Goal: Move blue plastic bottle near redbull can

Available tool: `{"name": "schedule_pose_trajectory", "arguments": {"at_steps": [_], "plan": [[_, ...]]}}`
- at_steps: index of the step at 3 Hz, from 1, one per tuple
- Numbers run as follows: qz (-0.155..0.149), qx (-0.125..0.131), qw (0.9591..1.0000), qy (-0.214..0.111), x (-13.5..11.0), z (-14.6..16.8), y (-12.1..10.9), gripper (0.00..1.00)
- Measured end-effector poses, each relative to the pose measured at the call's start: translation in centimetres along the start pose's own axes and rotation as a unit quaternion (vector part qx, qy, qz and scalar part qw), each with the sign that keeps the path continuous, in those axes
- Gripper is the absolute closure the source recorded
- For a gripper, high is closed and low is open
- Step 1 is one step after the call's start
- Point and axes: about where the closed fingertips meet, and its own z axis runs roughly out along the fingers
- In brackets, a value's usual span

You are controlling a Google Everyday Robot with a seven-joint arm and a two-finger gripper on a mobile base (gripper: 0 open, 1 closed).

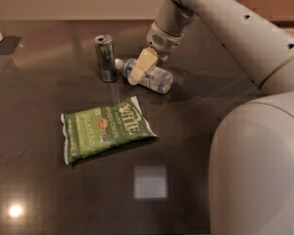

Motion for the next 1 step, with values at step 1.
{"name": "schedule_pose_trajectory", "arguments": {"at_steps": [1], "plan": [[0.0,0.0,1.0,0.0,0.0,0.01,0.0,0.0]]}}
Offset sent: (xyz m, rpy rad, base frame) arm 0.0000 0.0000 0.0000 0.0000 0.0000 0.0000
